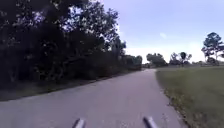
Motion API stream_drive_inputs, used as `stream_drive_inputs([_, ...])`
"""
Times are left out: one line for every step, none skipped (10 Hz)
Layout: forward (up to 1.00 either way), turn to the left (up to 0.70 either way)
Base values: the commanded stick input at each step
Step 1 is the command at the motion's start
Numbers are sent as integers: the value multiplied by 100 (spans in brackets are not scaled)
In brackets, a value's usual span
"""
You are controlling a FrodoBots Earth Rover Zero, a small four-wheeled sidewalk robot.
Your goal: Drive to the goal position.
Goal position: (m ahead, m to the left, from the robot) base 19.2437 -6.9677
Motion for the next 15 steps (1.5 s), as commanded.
stream_drive_inputs([50, 0])
stream_drive_inputs([50, 0])
stream_drive_inputs([50, 0])
stream_drive_inputs([50, 0])
stream_drive_inputs([50, 0])
stream_drive_inputs([50, 0])
stream_drive_inputs([50, 0])
stream_drive_inputs([50, -14])
stream_drive_inputs([50, -36])
stream_drive_inputs([50, -50])
stream_drive_inputs([50, -8])
stream_drive_inputs([50, 0])
stream_drive_inputs([50, 0])
stream_drive_inputs([50, 0])
stream_drive_inputs([50, 0])
